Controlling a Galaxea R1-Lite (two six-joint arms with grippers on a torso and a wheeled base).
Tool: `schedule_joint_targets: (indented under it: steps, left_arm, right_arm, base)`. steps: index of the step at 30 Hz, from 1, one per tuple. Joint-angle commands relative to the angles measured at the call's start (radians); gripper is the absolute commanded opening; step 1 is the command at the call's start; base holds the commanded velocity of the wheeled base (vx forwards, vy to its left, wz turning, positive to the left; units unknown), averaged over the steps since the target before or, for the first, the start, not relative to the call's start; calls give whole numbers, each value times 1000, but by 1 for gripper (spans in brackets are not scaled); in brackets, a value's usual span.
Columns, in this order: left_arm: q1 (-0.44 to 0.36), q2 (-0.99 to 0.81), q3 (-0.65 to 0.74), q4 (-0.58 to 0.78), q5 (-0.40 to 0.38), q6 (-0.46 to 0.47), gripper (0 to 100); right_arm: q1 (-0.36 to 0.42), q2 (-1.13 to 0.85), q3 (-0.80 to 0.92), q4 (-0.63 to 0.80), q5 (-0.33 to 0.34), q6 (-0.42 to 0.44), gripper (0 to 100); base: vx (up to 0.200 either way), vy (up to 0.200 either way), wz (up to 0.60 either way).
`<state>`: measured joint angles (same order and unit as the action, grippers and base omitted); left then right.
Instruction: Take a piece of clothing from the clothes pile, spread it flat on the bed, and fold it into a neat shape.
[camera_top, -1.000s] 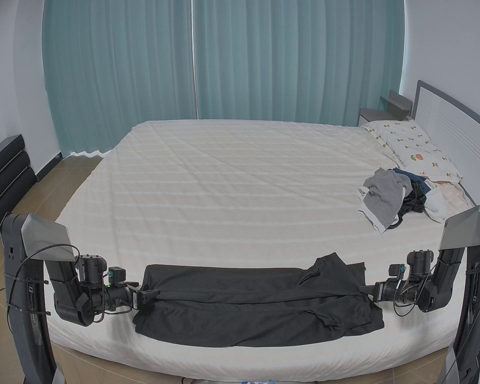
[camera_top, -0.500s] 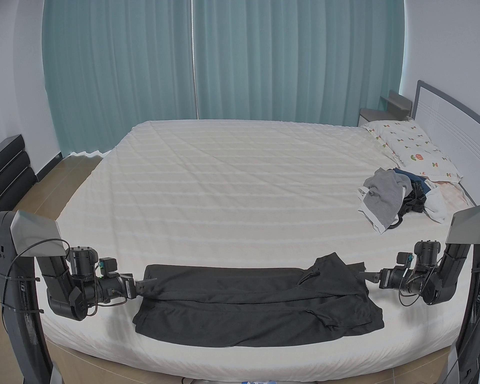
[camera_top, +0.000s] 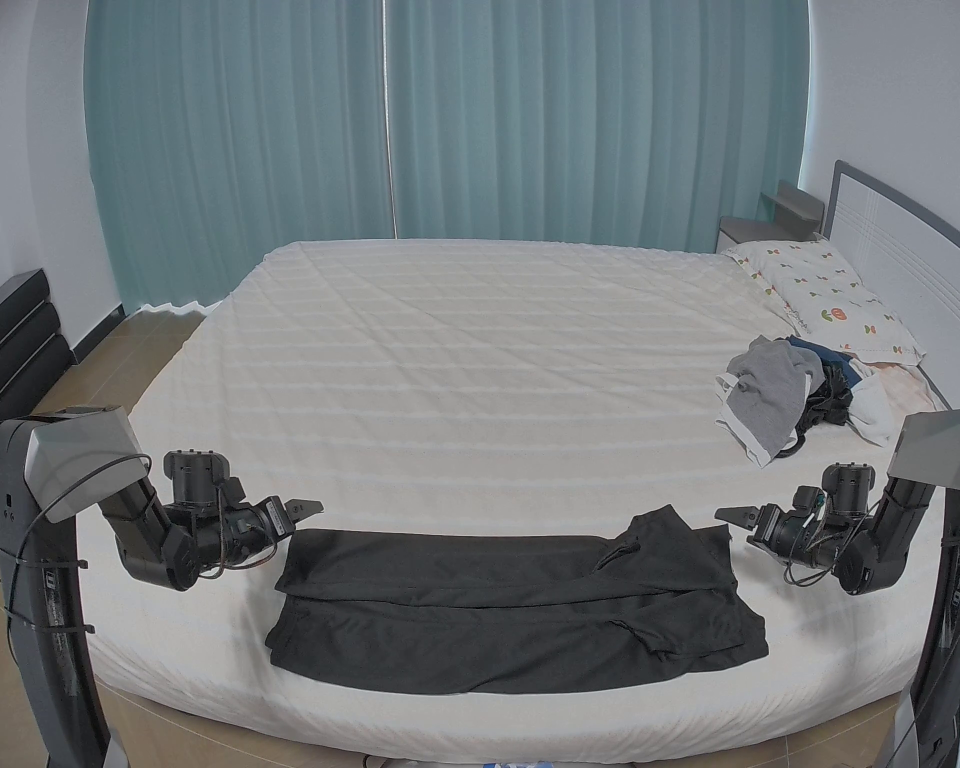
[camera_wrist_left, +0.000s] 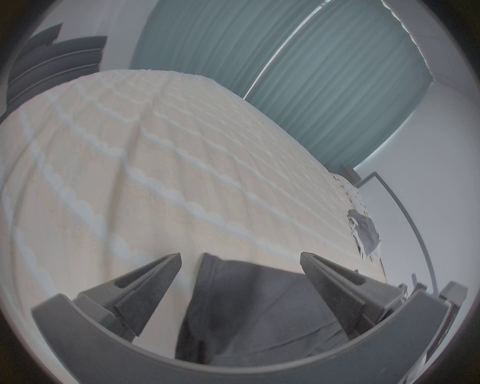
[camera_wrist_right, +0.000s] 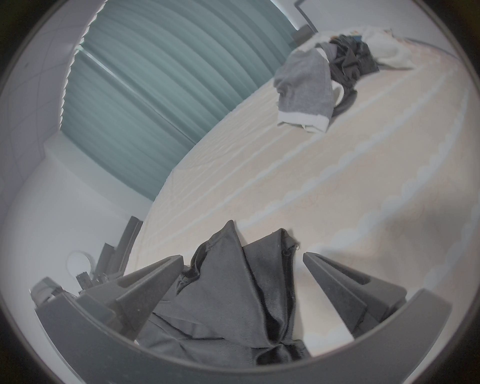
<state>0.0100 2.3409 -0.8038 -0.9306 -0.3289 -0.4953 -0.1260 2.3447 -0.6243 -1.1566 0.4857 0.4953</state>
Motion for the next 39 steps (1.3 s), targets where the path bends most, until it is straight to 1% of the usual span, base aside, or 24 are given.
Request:
schedule_joint_targets:
  steps: [1, 5, 20, 21, 25, 35, 39]
  left_arm:
    - [-33, 46, -78, 49, 28, -52, 100]
    - [-28, 77, -100, 78, 30, -52, 100]
    - [-31, 94, -107, 69, 36, -52, 100]
    - [-31, 94, -107, 69, 36, -52, 0]
    - [-8, 138, -150, 53, 91, -46, 0]
    - [5, 149, -150, 33, 96, -48, 0]
    - [11, 146, -150, 30, 91, -52, 0]
  right_arm:
    - [16, 21, -63, 61, 10, 62, 100]
    - [16, 25, -75, 66, 27, 108, 100]
    - [11, 56, -92, 67, 25, 109, 100]
    - [11, 56, -92, 67, 25, 109, 100]
    - [16, 68, -103, 67, 17, 109, 100]
    - [16, 84, -135, 69, 14, 109, 100]
    - [14, 91, -163, 104, 14, 111, 100]
  base:
    - [0, 0, 0]
    - [0, 0, 0]
    - [0, 0, 0]
    - [0, 0, 0]
    - [0, 0, 0]
    - [0, 0, 0]
    - [0, 0, 0]
